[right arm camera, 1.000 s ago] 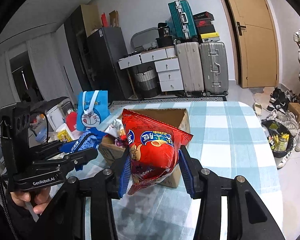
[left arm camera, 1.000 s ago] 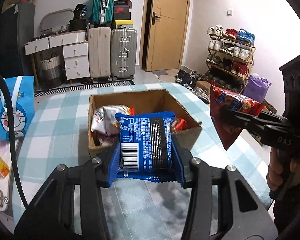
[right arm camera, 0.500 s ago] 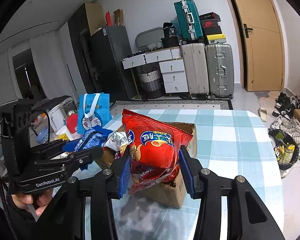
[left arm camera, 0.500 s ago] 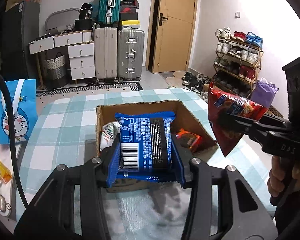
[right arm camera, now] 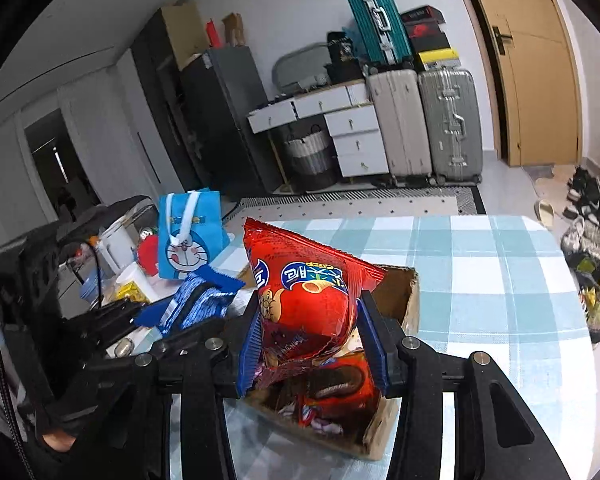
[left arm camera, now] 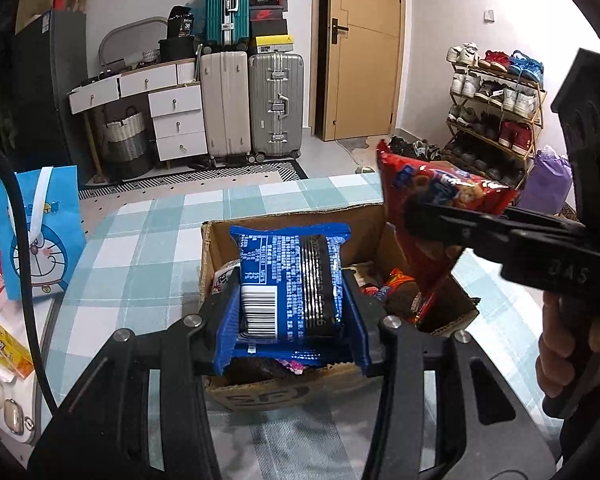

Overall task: Organize snacks
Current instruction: 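Lower both packets into the box and open both tools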

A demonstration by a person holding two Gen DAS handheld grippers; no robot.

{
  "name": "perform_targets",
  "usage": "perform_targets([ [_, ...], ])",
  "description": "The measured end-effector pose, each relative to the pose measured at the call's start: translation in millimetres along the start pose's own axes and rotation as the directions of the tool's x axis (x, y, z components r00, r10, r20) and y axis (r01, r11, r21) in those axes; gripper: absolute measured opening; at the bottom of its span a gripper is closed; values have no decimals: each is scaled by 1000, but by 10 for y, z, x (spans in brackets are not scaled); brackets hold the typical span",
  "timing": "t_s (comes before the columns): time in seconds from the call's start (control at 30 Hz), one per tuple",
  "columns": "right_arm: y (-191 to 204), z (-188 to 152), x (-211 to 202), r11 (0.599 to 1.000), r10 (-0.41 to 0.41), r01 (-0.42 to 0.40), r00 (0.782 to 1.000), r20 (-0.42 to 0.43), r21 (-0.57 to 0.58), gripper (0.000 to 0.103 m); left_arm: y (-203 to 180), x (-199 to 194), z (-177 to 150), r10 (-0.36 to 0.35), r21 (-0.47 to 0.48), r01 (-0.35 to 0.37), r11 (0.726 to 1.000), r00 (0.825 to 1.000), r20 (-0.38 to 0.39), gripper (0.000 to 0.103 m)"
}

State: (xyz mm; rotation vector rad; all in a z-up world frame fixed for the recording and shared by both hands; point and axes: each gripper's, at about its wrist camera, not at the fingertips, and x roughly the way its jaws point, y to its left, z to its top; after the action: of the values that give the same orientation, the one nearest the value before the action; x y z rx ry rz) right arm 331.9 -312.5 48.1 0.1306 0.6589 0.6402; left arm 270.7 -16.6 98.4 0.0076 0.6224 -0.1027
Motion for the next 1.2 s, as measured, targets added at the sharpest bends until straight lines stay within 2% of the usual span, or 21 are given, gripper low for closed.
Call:
perform_targets([
  [0.4, -162, -38, 393, 999, -39, 39, 998, -53, 4, 45, -87, 378, -25, -2, 42, 3, 999, 1000, -23, 43],
  [0.67, -210, -128, 505, 997, -70, 69, 995, -71, -20, 45, -106, 654, -80, 16, 48, -13, 999, 999, -48, 43],
  [0.8, -214, -146, 528, 997, -76, 74, 994, -76, -24, 45, -96, 821, -97, -4, 29, 6, 1000, 997, -80, 43],
  [1.0, -172, -176, 581, 995, -89, 84, 992, -92, -49, 45, -90, 907, -100, -4, 32, 6, 999, 996, -88, 43],
  [1.07, -156, -173, 564, 996, -78, 73, 993, -93, -50, 51, -103, 875, -109, 9, 46, -5, 999, 997, -80, 43],
  [1.1, -153, -162, 538, 996, -76, 71, 993, -86, -52, 51, -98, 864, -97, 11, 51, -7, 999, 997, -81, 44],
  [1.17, -127, -151, 454, 996, -70, 66, 996, -63, -67, 54, -85, 800, -84, -1, 49, 5, 999, 997, -73, 52],
  [1.2, -113, -143, 411, 995, -75, 71, 996, -55, -72, 57, -76, 756, -78, -3, 43, 5, 999, 998, -60, 63],
])
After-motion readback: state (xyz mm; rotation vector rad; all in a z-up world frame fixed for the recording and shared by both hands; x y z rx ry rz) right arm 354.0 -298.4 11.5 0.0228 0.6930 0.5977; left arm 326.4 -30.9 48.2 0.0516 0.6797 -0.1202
